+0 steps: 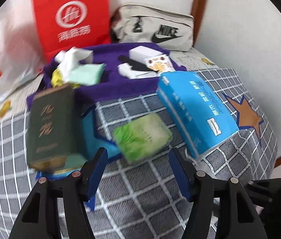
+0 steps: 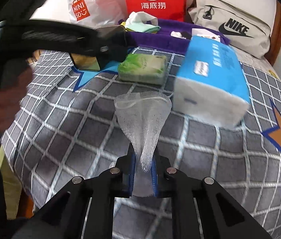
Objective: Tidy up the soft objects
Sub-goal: 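Grasp the white mesh bag with the right tool while the left tool grasps the green packet, then carry the green packet to the towel with the left tool while the right tool carries the mesh bag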
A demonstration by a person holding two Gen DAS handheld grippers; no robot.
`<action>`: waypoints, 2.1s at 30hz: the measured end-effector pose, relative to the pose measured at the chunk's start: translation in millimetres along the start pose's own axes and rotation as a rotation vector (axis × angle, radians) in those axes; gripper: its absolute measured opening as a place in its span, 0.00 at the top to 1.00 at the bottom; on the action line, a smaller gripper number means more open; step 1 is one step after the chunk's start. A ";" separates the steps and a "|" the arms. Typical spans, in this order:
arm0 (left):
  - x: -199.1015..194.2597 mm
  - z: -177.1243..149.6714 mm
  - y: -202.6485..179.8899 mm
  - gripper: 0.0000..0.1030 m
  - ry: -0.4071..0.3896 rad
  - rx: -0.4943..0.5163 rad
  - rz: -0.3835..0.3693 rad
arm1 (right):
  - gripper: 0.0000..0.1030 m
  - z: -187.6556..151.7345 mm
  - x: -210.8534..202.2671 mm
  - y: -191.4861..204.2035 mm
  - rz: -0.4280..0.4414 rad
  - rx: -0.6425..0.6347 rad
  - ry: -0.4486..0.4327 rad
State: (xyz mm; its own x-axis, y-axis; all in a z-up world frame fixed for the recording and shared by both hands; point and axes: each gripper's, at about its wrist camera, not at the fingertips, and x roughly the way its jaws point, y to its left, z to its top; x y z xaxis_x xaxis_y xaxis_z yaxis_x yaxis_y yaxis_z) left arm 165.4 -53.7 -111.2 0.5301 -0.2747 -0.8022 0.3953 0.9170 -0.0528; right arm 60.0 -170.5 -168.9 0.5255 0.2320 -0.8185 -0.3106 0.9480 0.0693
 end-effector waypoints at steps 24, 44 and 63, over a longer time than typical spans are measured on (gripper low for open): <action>74.1 14.5 -30.1 0.19 0.084 0.244 0.102 | 0.87 -11.3 -8.6 -45.0 0.026 0.055 0.016; 30.5 24.7 -20.8 0.72 0.013 0.164 0.014 | 0.87 -0.2 -17.7 -47.1 0.009 0.069 -0.016; -56.4 -0.8 -3.4 0.72 -0.117 0.005 -0.009 | 0.87 15.8 -69.4 -24.6 0.031 0.021 -0.139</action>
State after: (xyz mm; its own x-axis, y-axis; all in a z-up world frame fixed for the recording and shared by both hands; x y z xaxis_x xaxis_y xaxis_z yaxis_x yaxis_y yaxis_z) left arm 133.6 -41.0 -66.3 0.6104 -0.3150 -0.7268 0.4041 0.9130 -0.0563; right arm 43.7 -206.4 -104.8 0.6215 0.2876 -0.7287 -0.3125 0.9440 0.1061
